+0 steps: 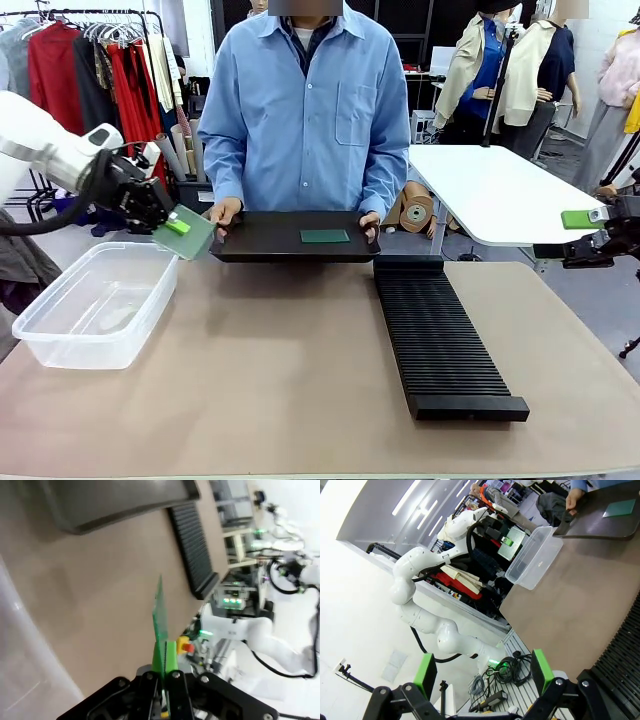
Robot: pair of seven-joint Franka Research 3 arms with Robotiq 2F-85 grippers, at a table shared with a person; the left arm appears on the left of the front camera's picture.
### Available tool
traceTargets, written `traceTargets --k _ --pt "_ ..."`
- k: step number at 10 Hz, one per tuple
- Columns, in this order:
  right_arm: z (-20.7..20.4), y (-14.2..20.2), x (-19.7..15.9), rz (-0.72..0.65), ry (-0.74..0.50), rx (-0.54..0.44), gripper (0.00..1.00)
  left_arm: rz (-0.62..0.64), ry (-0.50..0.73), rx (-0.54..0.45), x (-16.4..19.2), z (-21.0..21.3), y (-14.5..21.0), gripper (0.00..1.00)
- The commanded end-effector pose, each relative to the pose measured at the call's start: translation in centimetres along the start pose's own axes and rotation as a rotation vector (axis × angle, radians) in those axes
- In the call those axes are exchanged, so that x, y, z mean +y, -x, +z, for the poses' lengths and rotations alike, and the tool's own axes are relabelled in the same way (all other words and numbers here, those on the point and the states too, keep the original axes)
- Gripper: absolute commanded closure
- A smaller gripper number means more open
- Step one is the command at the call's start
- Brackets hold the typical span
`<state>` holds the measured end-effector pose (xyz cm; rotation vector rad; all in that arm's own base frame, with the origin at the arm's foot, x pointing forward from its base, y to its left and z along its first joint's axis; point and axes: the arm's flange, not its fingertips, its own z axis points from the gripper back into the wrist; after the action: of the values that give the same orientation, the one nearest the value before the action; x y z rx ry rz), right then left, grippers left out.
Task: Sort PCBs into racks and boxes based on the side picked up.
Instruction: If the short side of the Blank PCB is picked up, insert it into the PCB Rack ; if the long side is picked up, place it in the Organizing box.
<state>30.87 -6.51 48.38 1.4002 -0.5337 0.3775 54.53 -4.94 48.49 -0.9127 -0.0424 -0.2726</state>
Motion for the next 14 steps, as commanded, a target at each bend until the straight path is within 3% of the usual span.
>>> traceTargets --k 1,4,6,14 --pt "0.1 -0.4 0.2 0.011 -0.004 0.005 0.0 0.053 -0.174 -0.014 -0.6 0.8 1.4 1.0" --pt "0.1 -0.4 0.2 0.011 -0.004 0.005 0.0 0.126 -0.483 0.016 0.2 2.3 3.3 1.0" --pt "0.1 -0.4 0.2 0.011 -0.004 0.005 0.0 0.142 -0.615 0.025 1.2 2.4 3.6 1.0" --pt "0.1 -0.4 0.2 0.011 -0.004 0.005 0.0 0.106 -0.656 0.02 6.7 1.3 1.8 1.0"
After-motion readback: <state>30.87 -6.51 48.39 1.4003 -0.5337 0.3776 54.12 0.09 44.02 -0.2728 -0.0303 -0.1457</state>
